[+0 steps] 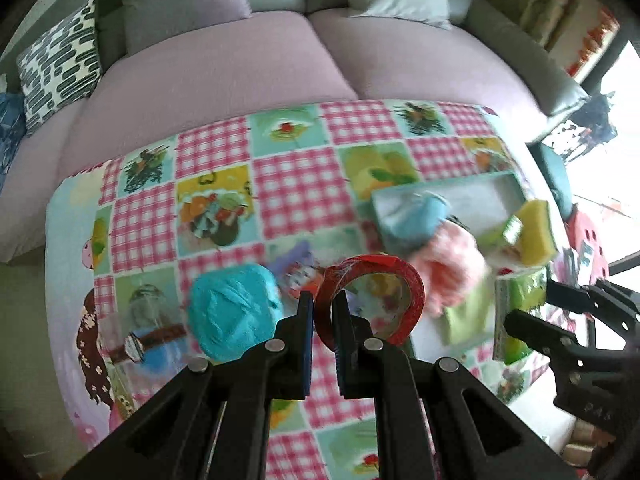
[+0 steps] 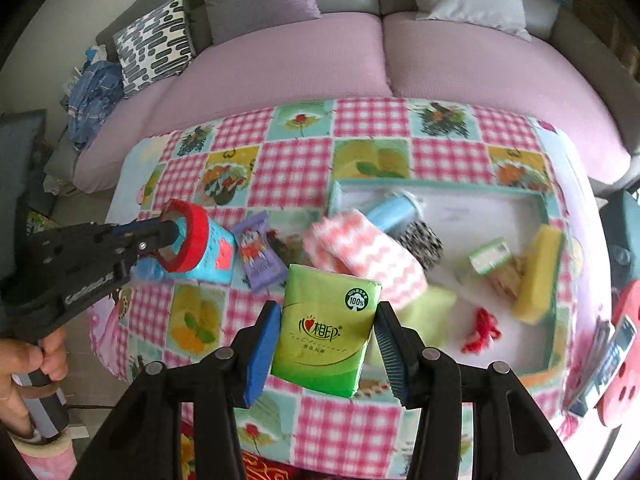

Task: Organize soft objects
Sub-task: 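Carry the green tissue pack and red scrunchie into the tray and open both tools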

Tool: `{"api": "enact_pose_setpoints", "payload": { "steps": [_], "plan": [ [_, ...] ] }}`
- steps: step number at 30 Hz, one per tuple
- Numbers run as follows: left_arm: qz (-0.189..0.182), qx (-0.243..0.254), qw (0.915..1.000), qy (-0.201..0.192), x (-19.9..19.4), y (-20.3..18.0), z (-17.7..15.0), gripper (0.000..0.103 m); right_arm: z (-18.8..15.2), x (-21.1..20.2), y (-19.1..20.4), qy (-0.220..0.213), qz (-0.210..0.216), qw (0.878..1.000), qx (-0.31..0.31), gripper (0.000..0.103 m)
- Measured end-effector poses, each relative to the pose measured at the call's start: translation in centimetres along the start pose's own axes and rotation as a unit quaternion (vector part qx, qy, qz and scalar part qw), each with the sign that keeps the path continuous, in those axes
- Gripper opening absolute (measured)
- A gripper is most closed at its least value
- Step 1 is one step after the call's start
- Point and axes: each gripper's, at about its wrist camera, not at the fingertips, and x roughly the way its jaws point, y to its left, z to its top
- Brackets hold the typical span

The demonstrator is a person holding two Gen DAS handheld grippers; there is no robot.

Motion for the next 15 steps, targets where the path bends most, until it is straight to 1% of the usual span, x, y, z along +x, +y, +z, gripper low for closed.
{"api": "enact_pose_setpoints", "payload": {
  "steps": [8, 12, 15],
  "plan": [
    [-0.022, 0.017, 0.9996, -0.001, -0.3, -4.4, -2.6, 0.009, -3.4, -2.0, -3.7, -0.004, -0.013, 1.0, 0.025, 0.051],
    [-0.028, 0.031, 0.9991, 0.001, 0.3, -6.6, -3.5, 0.009, -4.6, -2.5, -6.3, -0.007, -0.024, 0.999, 0.043, 0.051],
    [-0.036, 0.038, 0.9985, 0.012, 1.4, -8.3, -3.8, 0.009, -5.4, -2.3, -8.2, -0.004, -0.032, 0.998, 0.055, 0.051]
  ]
}}
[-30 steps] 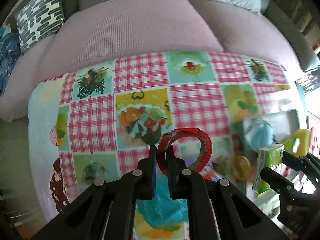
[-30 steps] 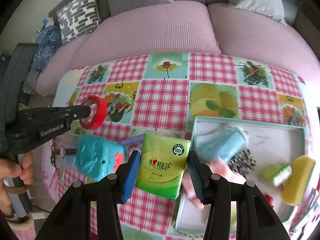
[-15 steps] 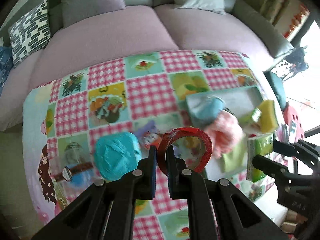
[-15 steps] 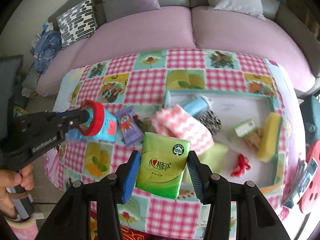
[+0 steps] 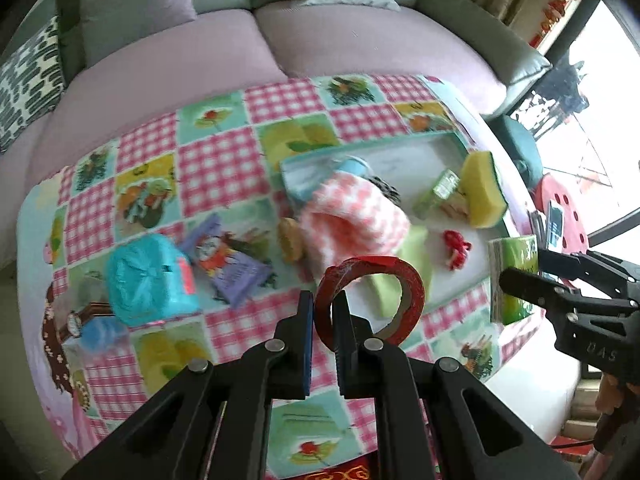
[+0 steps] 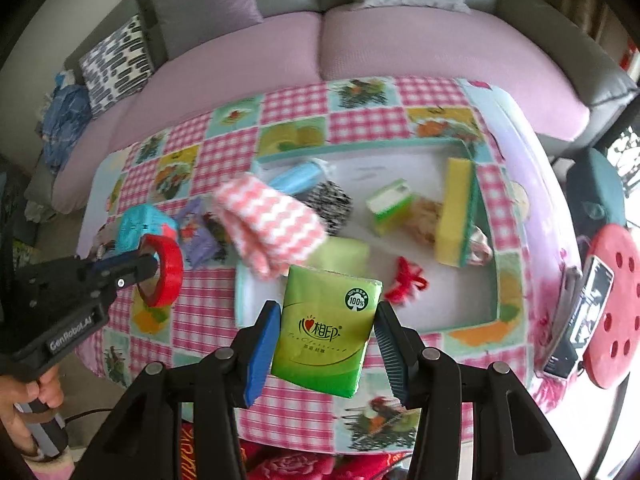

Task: Organize soft objects
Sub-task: 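Carry the green tissue pack and red scrunchie into the tray and open both tools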

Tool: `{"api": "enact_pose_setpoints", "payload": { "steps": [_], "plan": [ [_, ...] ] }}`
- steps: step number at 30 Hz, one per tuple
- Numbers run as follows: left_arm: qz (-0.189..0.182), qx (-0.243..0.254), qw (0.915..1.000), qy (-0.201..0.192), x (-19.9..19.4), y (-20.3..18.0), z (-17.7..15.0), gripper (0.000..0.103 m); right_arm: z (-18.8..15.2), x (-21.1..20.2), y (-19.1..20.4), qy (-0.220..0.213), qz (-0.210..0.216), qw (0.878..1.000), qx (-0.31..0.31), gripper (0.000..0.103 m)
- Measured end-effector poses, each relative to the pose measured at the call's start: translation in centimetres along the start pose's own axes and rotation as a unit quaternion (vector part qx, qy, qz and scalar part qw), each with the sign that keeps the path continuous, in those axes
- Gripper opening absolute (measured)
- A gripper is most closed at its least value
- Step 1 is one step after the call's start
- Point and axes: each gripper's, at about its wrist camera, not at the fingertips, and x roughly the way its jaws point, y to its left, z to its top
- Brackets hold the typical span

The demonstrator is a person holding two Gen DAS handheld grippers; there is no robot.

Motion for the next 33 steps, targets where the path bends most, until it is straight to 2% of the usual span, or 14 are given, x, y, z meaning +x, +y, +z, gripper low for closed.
{"api": "enact_pose_setpoints", "payload": {
  "steps": [10, 21, 33],
  "plan": [
    [-0.005, 0.007, 0.9991, 0.043, 6.3, -3.4, 0.1, 0.009, -0.3, 4.3, -3.6, 0.02, -0.008, 0.999, 0.025, 0.051],
    [0.002, 0.012, 0.9958, 0.091, 13.3, -4.5, 0.6, 0.009, 0.6, 10.0, -4.3, 0.051, 0.008, 0.998, 0.033, 0.051],
    [0.0, 0.01, 0.9941, 0.108, 16.8, -5.1, 1.0, 0.01, 0.9, 13.5, -4.1, 0.07, 0.008, 0.997, 0.033, 0.051]
  ]
}}
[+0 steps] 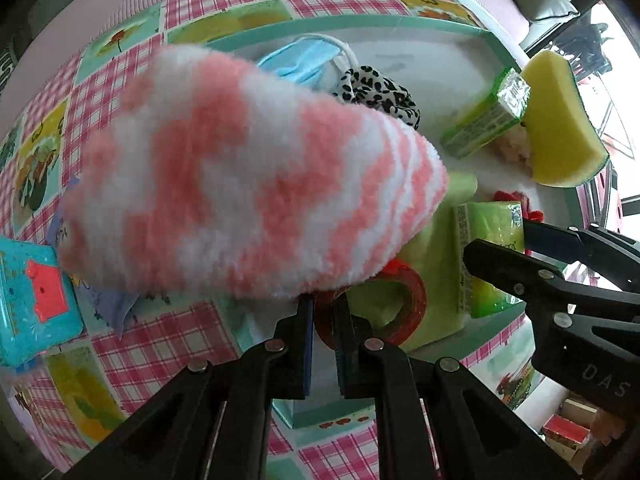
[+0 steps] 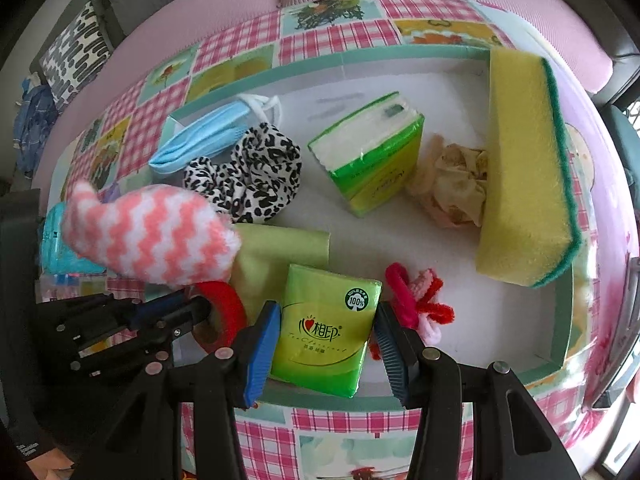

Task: Organize soft objects
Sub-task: 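Carry the green tissue pack and red scrunchie into the tray and open both tools, then move both tools back from the tray toward the pile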

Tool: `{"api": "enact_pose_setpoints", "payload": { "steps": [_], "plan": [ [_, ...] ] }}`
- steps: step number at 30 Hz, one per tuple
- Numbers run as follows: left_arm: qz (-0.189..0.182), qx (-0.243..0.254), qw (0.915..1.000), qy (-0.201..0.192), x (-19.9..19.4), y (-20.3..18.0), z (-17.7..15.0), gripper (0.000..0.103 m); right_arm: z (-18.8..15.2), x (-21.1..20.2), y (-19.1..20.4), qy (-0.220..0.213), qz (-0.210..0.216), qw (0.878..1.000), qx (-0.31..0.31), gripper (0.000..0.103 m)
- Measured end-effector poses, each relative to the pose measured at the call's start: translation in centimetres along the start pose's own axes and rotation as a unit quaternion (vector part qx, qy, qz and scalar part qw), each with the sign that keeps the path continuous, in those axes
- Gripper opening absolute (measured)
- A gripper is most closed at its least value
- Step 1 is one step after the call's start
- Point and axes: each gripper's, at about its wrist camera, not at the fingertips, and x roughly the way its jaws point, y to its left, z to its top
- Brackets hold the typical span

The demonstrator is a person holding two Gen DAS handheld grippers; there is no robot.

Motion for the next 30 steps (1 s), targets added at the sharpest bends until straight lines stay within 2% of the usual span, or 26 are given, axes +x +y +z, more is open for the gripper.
{"api": "enact_pose_setpoints", "payload": {
  "steps": [8, 9, 11, 12, 13, 19, 24, 25, 26, 27, 28, 30],
  "plan": [
    [-0.014, -0.01, 0.9998, 0.003, 0.1, 0.7, 0.5, 0.011, 0.1, -0.1, -0.4, 0.004, -0.002, 1.0, 0.005, 0.053],
    [-0.014, -0.011, 0.9998, 0.004, 0.1, 0.7, 0.5, 0.013, 0.1, -0.2, -0.4, 0.003, -0.002, 1.0, 0.005, 0.053],
    [-0.013, -0.011, 0.9998, 0.005, -0.2, 0.8, 0.5, 0.028, 0.0, -0.8, -0.4, 0.002, -0.003, 1.0, 0.003, 0.053],
    [-0.011, -0.012, 0.9999, 0.003, -0.5, 0.8, 0.4, 0.039, -0.1, -1.0, -0.4, 0.001, -0.003, 1.0, 0.002, 0.053],
    [-0.01, -0.012, 0.9999, 0.0, -0.8, 0.8, 0.3, 0.043, 0.1, -1.0, 0.0, 0.001, -0.002, 1.0, 0.001, 0.053],
    [-0.009, -0.012, 0.9997, -0.019, -3.0, 0.9, -0.1, 0.043, 0.0, -2.4, 0.4, -0.012, -0.004, 1.0, -0.005, 0.054],
    [-0.002, -0.028, 0.9992, -0.028, -5.0, 2.6, 0.4, 0.045, -0.3, -3.2, 0.9, -0.02, -0.007, 1.0, -0.012, 0.054],
    [0.002, -0.031, 0.9991, -0.028, -5.2, 2.9, 0.4, 0.05, -0.4, -3.3, 0.9, -0.02, -0.008, 1.0, -0.013, 0.056],
    [0.008, -0.035, 0.9989, -0.029, -5.3, 3.3, 0.2, 0.054, -0.4, -3.3, 0.9, -0.02, -0.01, 1.0, -0.015, 0.065],
    [0.019, -0.042, 0.9985, -0.029, -5.4, 3.7, 0.2, 0.064, -0.4, -3.2, 0.9, -0.018, -0.013, 1.0, -0.018, 0.07],
    [0.026, -0.046, 0.9981, -0.03, -5.6, 4.1, 0.2, 0.069, -0.5, -3.2, 0.9, -0.017, -0.014, 1.0, -0.02, 0.078],
    [0.032, -0.056, 0.9974, -0.034, -6.0, 4.8, -0.5, 0.072, -0.7, -3.2, 0.7, -0.018, -0.02, 0.999, -0.023, 0.081]
  ]
}}
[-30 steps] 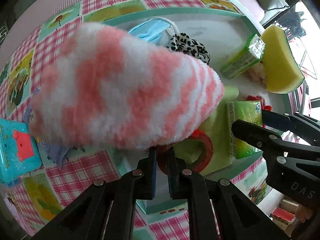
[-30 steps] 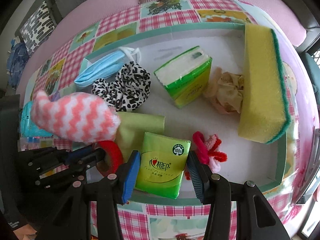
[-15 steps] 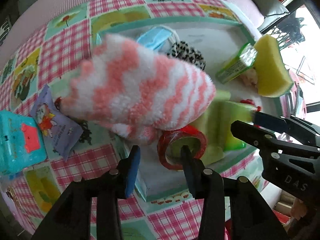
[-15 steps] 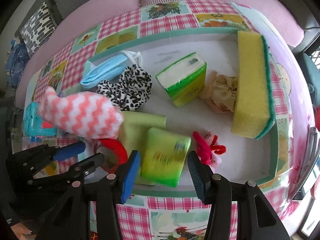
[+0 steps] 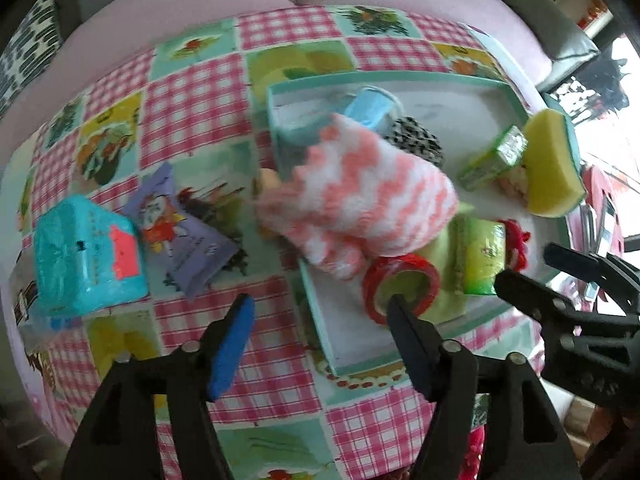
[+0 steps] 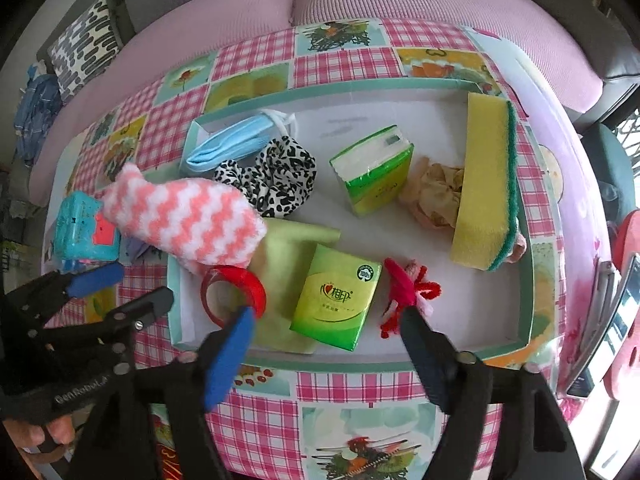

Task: Organize soft objects
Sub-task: 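Move both tools back from the tray toward the pile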

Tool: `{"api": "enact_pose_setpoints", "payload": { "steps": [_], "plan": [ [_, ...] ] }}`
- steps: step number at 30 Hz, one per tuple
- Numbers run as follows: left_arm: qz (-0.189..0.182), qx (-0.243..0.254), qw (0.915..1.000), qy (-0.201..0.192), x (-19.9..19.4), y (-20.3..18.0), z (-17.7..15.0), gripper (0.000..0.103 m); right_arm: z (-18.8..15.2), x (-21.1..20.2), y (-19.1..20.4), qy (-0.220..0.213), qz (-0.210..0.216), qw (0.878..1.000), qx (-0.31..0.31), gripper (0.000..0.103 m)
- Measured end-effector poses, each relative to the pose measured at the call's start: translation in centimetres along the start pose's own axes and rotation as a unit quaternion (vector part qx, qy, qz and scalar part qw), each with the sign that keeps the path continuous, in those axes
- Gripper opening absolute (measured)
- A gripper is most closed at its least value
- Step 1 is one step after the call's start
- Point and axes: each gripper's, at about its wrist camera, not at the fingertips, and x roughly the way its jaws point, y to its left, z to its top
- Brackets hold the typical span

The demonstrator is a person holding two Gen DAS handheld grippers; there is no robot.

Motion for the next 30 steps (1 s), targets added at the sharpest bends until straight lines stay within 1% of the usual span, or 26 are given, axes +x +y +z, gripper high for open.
{"api": "enact_pose_setpoints", "payload": {
  "steps": [2, 4, 8, 9, 10, 14, 20, 25, 30],
  "plan": [
    [0.003, -0.011, 0.9999, 0.0, 0.1, 0.5, -0.3, 0.078, -0.1, 0.2, -0.2, 0.002, 0.0, 1.0, 0.001, 0.087],
    [0.015, -0.022, 0.9996, -0.005, 0.0, 1.1, -0.4, 0.084, -0.2, 0.4, -0.3, 0.004, 0.0, 1.0, 0.002, 0.089],
    [0.033, -0.041, 0.9985, -0.014, 0.2, 2.0, -0.7, 0.09, -0.4, 0.6, -0.4, 0.001, -0.002, 1.0, 0.001, 0.09],
    [0.034, -0.047, 0.9982, -0.016, 0.0, 2.0, -1.1, 0.091, -0.4, 0.6, -0.5, 0.0, -0.002, 1.0, 0.002, 0.093],
    [0.035, -0.05, 0.998, -0.018, 0.0, 2.3, -1.2, 0.091, -0.5, 0.6, -0.5, -0.001, -0.003, 1.0, 0.002, 0.103],
    [0.035, -0.055, 0.9975, -0.027, -0.3, 2.8, -1.7, 0.091, -0.6, 0.3, -0.6, -0.013, -0.01, 1.0, -0.002, 0.103],
    [0.026, -0.058, 0.997, -0.045, -1.5, 3.2, -2.6, 0.091, -0.5, -0.3, -0.2, -0.016, -0.011, 1.0, -0.007, 0.103],
    [0.02, -0.052, 0.9966, -0.061, -2.4, 3.5, -2.8, 0.091, -0.3, -1.1, 1.0, -0.022, -0.013, 0.999, -0.023, 0.103],
    [0.009, -0.042, 0.9967, -0.068, -3.2, 3.6, -2.8, 0.091, -0.3, -2.3, 2.5, -0.036, -0.011, 0.998, -0.042, 0.103]
  ]
}}
